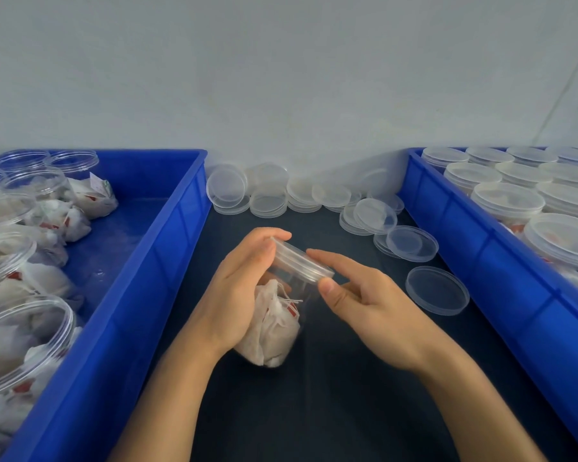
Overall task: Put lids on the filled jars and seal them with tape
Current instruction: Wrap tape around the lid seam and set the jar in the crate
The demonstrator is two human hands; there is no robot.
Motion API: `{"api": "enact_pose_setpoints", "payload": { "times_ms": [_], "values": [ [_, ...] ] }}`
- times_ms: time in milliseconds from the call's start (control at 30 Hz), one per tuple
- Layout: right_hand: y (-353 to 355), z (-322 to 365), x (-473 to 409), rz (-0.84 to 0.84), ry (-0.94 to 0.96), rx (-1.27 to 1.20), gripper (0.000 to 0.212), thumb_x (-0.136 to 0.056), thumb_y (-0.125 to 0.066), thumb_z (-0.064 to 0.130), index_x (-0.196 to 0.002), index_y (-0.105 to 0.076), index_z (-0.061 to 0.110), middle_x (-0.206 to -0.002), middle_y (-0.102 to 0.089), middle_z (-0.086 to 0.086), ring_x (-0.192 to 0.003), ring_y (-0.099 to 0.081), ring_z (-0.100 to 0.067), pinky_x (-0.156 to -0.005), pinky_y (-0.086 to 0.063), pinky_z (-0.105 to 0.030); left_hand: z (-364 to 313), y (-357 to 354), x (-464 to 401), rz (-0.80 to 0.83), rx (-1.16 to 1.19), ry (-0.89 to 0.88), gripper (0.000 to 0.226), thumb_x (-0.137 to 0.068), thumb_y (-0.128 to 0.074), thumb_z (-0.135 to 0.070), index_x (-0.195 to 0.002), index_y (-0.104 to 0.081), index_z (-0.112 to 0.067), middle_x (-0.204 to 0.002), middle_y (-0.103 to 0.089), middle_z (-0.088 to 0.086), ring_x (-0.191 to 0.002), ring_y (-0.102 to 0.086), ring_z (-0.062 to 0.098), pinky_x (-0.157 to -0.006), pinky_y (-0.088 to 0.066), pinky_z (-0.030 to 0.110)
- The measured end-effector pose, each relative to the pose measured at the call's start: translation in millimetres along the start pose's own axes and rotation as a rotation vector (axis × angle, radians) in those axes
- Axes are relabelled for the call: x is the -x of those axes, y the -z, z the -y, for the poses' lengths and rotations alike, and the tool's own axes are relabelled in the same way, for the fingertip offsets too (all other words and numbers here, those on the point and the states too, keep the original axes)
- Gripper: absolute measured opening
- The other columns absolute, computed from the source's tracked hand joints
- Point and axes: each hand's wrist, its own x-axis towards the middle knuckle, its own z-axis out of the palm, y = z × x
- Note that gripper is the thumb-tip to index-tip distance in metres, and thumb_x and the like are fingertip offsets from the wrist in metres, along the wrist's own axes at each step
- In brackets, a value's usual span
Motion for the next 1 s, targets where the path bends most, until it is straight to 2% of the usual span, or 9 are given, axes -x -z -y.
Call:
{"api": "enact_pose_setpoints", "payload": {
  "times_ms": [100, 167, 267, 367, 467, 600, 733, 833, 1000],
  "values": [
    [0, 2, 1, -0.029, -0.009, 0.013, 0.043, -0.108, -0.048, 0.053, -0.151, -0.047, 0.054, -0.083, -0.059, 0.045, -0.084, -0.060, 0.014, -0.077, -0.043, -0.014, -2, -2, 1, -0.014, -0.073, 0.022, 0.042, -0.103, -0.036, -0.055, -0.129, -0.067, -0.043, -0.121, -0.070, -0.011, -0.116, -0.067, 0.008, -0.093, -0.056, 0.027],
    [0, 4, 1, -0.042, -0.028, 0.006, 0.043, -0.107, -0.047, 0.056, -0.151, -0.046, 0.055, -0.114, -0.067, 0.037, -0.109, -0.062, 0.009, -0.098, -0.050, -0.029, -5, -5, 2, -0.119, -0.288, -0.004, 0.042, -0.103, -0.033, -0.062, -0.127, -0.064, -0.046, -0.115, -0.068, -0.024, -0.112, -0.063, -0.005, -0.092, -0.051, 0.024],
    [0, 6, 2, -0.063, -0.051, 0.007, 0.044, -0.107, -0.046, 0.056, -0.151, -0.047, 0.053, -0.134, -0.066, 0.025, -0.126, -0.060, -0.001, -0.109, -0.049, -0.040, -15, -11, 3, -0.386, -0.537, -0.140, 0.034, -0.101, -0.043, -0.065, -0.110, -0.057, -0.035, -0.094, -0.067, -0.019, -0.093, -0.065, -0.006, -0.071, -0.052, 0.014],
    [-2, 6, 1, -0.087, -0.038, 0.049, 0.044, -0.106, -0.043, 0.057, -0.150, -0.048, 0.053, -0.120, -0.071, 0.024, -0.112, -0.063, -0.002, -0.102, -0.051, -0.040, -18, -17, 6, -0.345, -0.575, -0.109, 0.032, -0.098, -0.035, -0.070, -0.102, -0.049, -0.042, -0.090, -0.066, -0.019, -0.085, -0.066, 0.001, -0.072, -0.055, 0.029],
    [-6, 4, -1, -0.092, -0.018, 0.096, 0.045, -0.105, -0.038, 0.061, -0.148, -0.049, 0.054, -0.083, -0.061, 0.038, -0.083, -0.056, 0.001, -0.082, -0.048, -0.030, -17, -22, 9, -0.195, -0.569, 0.011, 0.043, -0.087, -0.035, -0.083, -0.110, -0.039, -0.047, -0.094, -0.067, -0.019, -0.088, -0.066, 0.004, -0.079, -0.054, 0.044],
    [-4, 0, 0, -0.060, -0.016, 0.008, 0.046, -0.107, -0.039, 0.062, -0.152, -0.043, 0.055, -0.095, -0.067, 0.022, -0.093, -0.061, -0.004, -0.088, -0.049, -0.033, -15, -17, 6, -0.135, -0.493, 0.051, 0.060, -0.077, -0.047, -0.090, -0.119, -0.038, -0.048, -0.105, -0.069, -0.019, -0.099, -0.067, 0.004, -0.091, -0.056, 0.046],
    [-3, 0, 3, -0.011, 0.015, -0.093, 0.042, -0.110, -0.039, 0.050, -0.151, -0.036, 0.062, -0.066, -0.056, 0.006, -0.063, -0.053, -0.005, -0.066, -0.044, -0.030, -13, -9, 6, -0.169, -0.245, 0.094, 0.060, -0.077, -0.054, -0.084, -0.117, -0.049, -0.041, -0.105, -0.072, -0.021, -0.097, -0.069, 0.003, -0.096, -0.055, 0.048],
    [-2, 0, 1, -0.071, 0.030, 0.004, 0.039, -0.110, -0.040, 0.051, -0.149, -0.039, 0.059, -0.065, -0.055, 0.009, -0.063, -0.054, -0.005, -0.065, -0.041, -0.029, -15, -7, 7, -0.160, -0.183, 0.073, 0.061, -0.078, -0.056, -0.081, -0.118, -0.052, -0.036, -0.107, -0.072, -0.021, -0.097, -0.070, 0.002, -0.093, -0.054, 0.042],
    [2, -5, -1, -0.102, 0.005, 0.068, 0.039, -0.108, -0.041, 0.056, -0.148, -0.041, 0.058, -0.071, -0.058, 0.034, -0.071, -0.056, 0.005, -0.066, -0.036, -0.024, -18, -9, 7, -0.124, -0.089, 0.057, 0.055, -0.083, -0.060, -0.074, -0.115, -0.055, -0.029, -0.104, -0.074, -0.014, -0.096, -0.071, 0.007, -0.092, -0.055, 0.040]
  ]
}}
